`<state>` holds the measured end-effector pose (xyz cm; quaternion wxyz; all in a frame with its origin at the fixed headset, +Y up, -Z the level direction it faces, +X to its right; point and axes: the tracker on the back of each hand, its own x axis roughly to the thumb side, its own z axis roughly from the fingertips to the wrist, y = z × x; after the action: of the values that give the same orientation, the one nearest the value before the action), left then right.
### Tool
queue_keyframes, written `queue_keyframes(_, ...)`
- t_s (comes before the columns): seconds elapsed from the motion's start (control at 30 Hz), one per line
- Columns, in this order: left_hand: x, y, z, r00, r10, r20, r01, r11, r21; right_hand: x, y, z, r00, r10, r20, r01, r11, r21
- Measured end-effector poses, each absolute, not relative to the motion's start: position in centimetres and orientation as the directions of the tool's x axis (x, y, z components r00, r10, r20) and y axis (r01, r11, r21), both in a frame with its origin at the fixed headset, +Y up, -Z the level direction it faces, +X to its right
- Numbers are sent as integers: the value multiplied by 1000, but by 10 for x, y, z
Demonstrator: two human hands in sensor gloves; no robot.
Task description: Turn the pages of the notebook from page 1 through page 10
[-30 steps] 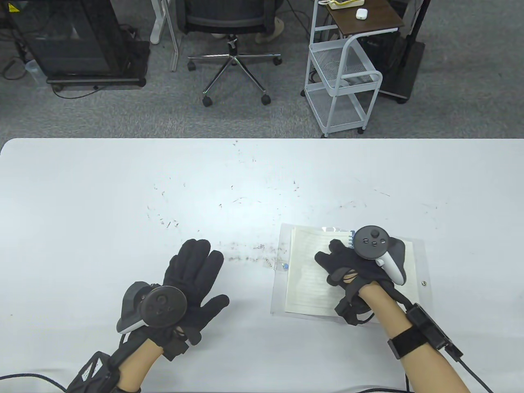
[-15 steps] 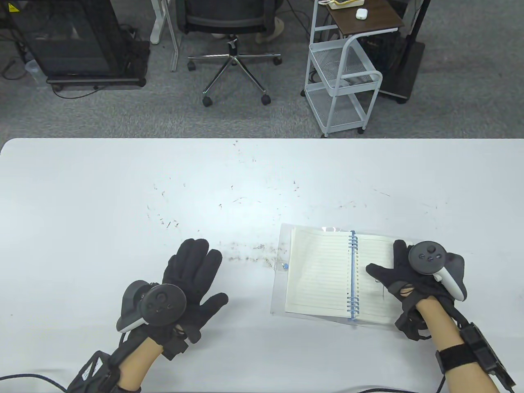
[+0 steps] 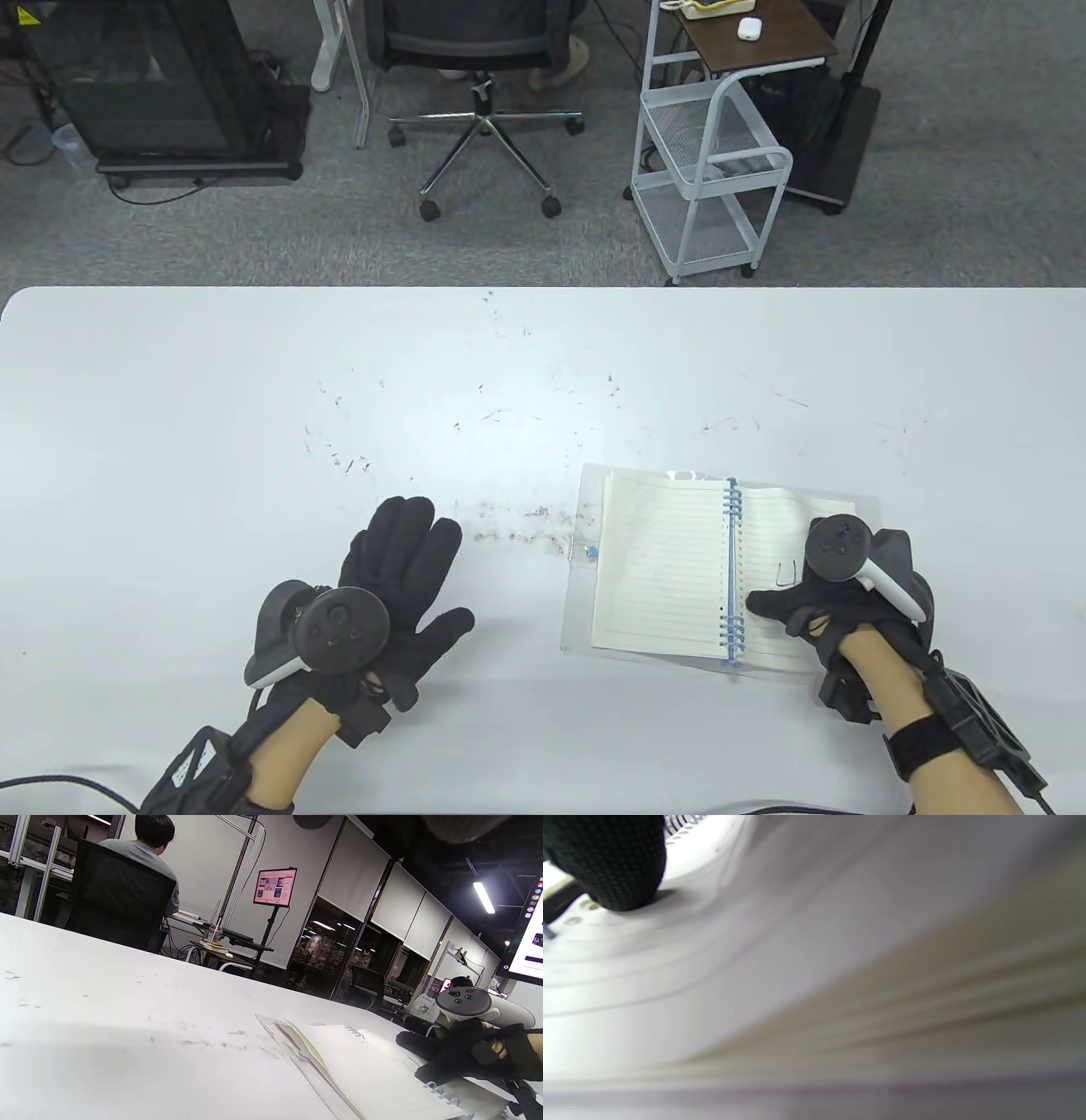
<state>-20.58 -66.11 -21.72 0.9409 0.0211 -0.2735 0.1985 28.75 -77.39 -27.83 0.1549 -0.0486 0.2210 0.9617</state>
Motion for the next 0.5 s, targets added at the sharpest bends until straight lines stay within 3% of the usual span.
queue_keyframes(0.27,-206,-661,-217,772,362,523,-389,919,-62,273,-756,-274,-960,263,-96,-280,-905,321)
queue_keyframes(0.5,-207,-661,-217,774,365,517,-391,918,-62,276,-744,-270,-865,482,-139,-500,-811,304)
